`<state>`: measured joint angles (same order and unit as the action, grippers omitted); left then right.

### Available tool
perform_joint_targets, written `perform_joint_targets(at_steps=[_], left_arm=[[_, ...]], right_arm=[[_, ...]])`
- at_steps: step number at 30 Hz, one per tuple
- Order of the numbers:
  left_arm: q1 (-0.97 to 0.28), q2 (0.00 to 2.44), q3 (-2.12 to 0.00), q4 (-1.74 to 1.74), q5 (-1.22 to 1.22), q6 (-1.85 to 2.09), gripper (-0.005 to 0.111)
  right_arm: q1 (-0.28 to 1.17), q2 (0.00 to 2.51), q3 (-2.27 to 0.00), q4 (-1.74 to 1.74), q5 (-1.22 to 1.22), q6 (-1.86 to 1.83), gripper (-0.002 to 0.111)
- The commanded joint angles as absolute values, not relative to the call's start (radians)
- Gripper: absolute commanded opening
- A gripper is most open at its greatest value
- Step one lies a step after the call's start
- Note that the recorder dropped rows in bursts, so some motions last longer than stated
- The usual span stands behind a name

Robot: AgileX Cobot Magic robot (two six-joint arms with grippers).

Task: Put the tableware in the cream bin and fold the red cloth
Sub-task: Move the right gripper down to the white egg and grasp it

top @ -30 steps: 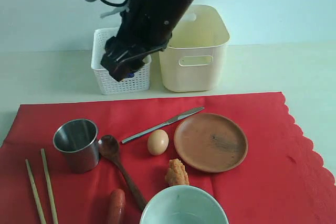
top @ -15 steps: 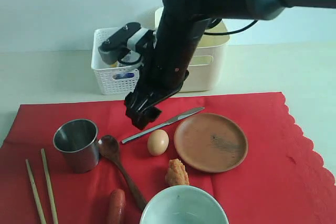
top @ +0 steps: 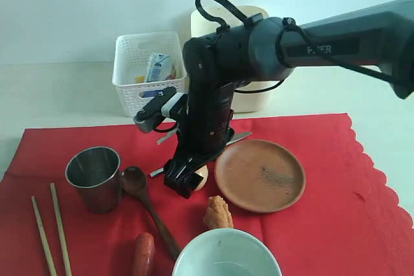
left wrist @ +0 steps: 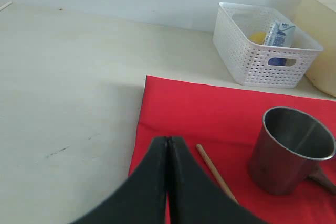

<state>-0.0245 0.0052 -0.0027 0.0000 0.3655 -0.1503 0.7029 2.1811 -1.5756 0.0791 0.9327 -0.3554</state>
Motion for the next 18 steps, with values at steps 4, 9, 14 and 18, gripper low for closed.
perform_joint_targets(at_steps=[4,9,14,18], left_arm=[[-0.024,0.000,0.000,-0.009,0.359,-0.152,0.000],[-0.024,0.000,0.000,-0.009,0.359,-0.152,0.000],[-0.024,0.000,0.000,-0.009,0.359,-0.152,0.000],[-0.024,0.000,0.000,-0.009,0.359,-0.152,0.000]], right_arm=[[0.701,2.201,-1.573,0.089,0.880,-0.337,0.078],[0.701,2.215,-1.573,0.087,0.887,-0.319,0.062],[0.701,2.215,-1.573,0.087,0.887,-0.302,0.038],[0.701,2.215,-1.580,0.087,0.888,-0.302,0.007]])
